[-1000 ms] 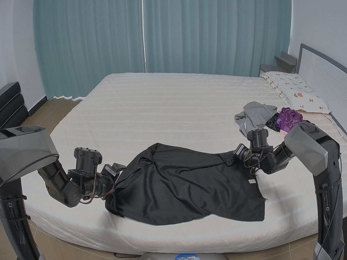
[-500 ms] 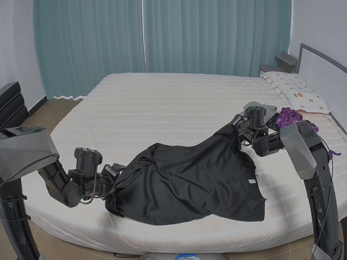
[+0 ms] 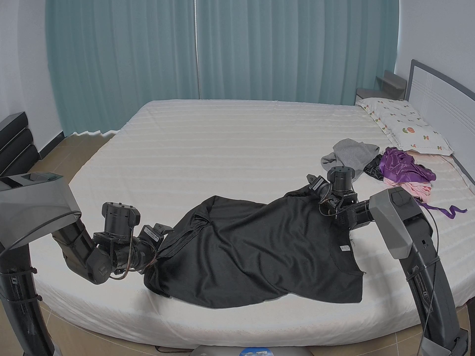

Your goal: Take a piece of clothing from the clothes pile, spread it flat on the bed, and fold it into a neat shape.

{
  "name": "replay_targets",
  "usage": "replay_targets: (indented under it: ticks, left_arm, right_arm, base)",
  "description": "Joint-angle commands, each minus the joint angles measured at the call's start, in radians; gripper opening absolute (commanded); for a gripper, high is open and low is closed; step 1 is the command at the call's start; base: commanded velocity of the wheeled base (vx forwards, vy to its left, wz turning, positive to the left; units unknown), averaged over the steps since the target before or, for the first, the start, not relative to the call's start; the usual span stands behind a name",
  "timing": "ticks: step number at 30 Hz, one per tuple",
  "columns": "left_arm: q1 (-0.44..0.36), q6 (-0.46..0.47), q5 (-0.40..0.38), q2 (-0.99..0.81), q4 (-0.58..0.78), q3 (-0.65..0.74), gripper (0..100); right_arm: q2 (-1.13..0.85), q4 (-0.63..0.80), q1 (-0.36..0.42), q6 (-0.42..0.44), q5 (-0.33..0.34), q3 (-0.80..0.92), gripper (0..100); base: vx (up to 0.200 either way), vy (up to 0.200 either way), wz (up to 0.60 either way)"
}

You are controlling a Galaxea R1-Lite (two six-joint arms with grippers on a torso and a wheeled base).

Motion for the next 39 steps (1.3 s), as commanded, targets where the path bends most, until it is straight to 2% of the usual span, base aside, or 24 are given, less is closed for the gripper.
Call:
replay_targets:
  ticks: [1, 2, 6, 7, 9, 13, 14, 17, 21, 26, 29, 32, 34, 39]
  left_arm:
    - [0.0, -0.001, -0.001, 0.001, 0.001, 0.003, 100]
    - [0.0, -0.001, -0.001, -0.001, -0.001, 0.005, 100]
    - [0.001, -0.001, -0.011, -0.009, -0.013, 0.025, 100]
    - [0.001, -0.001, -0.011, -0.009, -0.013, 0.025, 100]
    - [0.0, 0.002, -0.014, -0.015, -0.048, 0.054, 100]
    - [-0.002, 0.004, -0.014, -0.029, -0.086, 0.078, 100]
    - [-0.002, 0.005, -0.014, -0.038, -0.093, 0.087, 100]
    - [-0.002, 0.008, -0.014, -0.048, -0.093, 0.101, 100]
    - [-0.002, 0.008, -0.016, -0.065, -0.093, 0.123, 100]
    - [-0.008, 0.01, -0.016, -0.085, -0.093, 0.153, 100]
    - [-0.014, 0.011, -0.014, -0.091, -0.094, 0.156, 100]
    - [-0.022, 0.011, -0.016, -0.124, -0.086, 0.163, 100]
    - [-0.028, 0.011, -0.016, -0.128, -0.085, 0.167, 100]
    - [-0.028, 0.011, -0.017, -0.121, -0.088, 0.167, 100]
  right_arm:
    - [-0.121, -0.001, -0.014, -0.022, 0.037, 0.193, 100]
    - [-0.133, -0.002, -0.014, -0.022, 0.043, 0.208, 100]
    - [-0.32, -0.082, -0.015, -0.017, 0.089, 0.496, 100]
    - [-0.32, -0.082, -0.015, -0.017, 0.089, 0.496, 100]
    - [-0.451, -0.18, -0.015, -0.016, 0.15, 0.737, 100]
    - [-0.569, -0.27, -0.014, -0.012, 0.216, 0.947, 100]
    - [-0.629, -0.3, -0.014, -0.012, 0.238, 1.053, 100]
    - [-0.698, -0.321, -0.015, -0.012, 0.262, 1.202, 100]
    - [-0.732, -0.386, -0.035, 0.004, 0.288, 1.363, 100]
    - [-0.739, -0.547, -0.035, 0.034, 0.288, 1.536, 100]
    - [-0.73, -0.697, -0.029, 0.084, 0.311, 1.679, 100]
    - [-0.684, -0.798, -0.031, 0.129, 0.347, 1.731, 100]
    - [-0.664, -0.843, -0.035, 0.13, 0.347, 1.743, 100]
    - [-0.664, -0.864, -0.038, 0.13, 0.354, 1.786, 100]
  base:
    - [0.0, 0.0, 0.0]
    - [0.0, 0.0, 0.0]
    - [0.0, 0.0, 0.0]
    - [0.0, 0.0, 0.0]
    - [0.0, 0.0, 0.0]
    - [0.0, 0.0, 0.0]
    - [0.0, 0.0, 0.0]
    - [0.0, 0.0, 0.0]
    - [0.0, 0.0, 0.0]
    - [0.0, 0.0, 0.0]
    - [0.0, 0.0, 0.0]
    - [-0.067, 0.0, 0.0]
    - [-0.2, 0.0, 0.0]
    - [-0.12, 0.0, 0.0]
